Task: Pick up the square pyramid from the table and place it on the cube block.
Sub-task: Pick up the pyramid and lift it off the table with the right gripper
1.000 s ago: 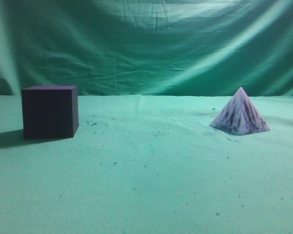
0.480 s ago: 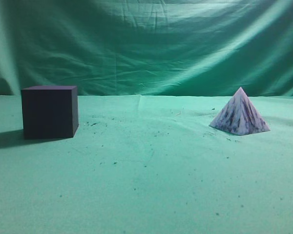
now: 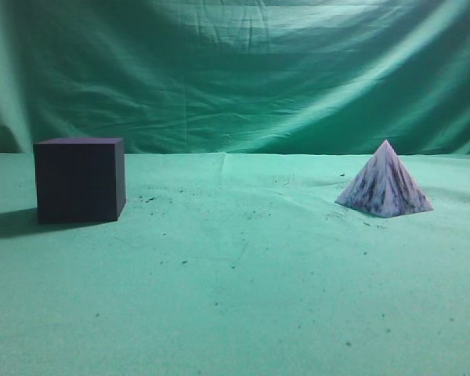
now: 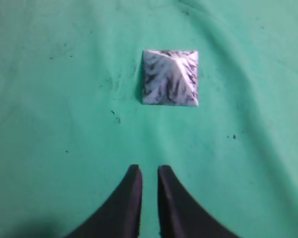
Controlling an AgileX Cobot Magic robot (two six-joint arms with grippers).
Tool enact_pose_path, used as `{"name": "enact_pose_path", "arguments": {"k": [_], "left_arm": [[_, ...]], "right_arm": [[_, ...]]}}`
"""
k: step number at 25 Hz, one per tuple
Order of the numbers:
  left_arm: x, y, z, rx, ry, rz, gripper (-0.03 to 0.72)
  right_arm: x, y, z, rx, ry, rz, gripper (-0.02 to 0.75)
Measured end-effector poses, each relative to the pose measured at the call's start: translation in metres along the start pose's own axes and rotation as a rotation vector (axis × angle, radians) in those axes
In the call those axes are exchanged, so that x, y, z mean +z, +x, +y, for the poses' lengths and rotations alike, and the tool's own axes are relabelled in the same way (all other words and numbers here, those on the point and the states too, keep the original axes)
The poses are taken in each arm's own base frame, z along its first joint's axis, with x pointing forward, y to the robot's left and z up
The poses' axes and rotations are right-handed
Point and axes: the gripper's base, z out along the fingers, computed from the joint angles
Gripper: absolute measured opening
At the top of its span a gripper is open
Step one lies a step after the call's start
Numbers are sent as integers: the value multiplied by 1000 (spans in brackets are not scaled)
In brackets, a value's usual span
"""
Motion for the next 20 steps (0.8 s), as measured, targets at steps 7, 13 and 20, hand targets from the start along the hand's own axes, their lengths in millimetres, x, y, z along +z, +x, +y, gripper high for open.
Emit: {"name": "enact_pose_path", "arguments": {"k": [7,13,20], "left_arm": [[0,0,0,0,0,0,0],[0,0,0,0,0,0,0],[0,0,0,0,0,0,0]], "right_arm": [[47,-32,-4,51,6,82,607],[78,-41,-10,109,42,126,643],[111,-42,-12,124,48,152,643]]}}
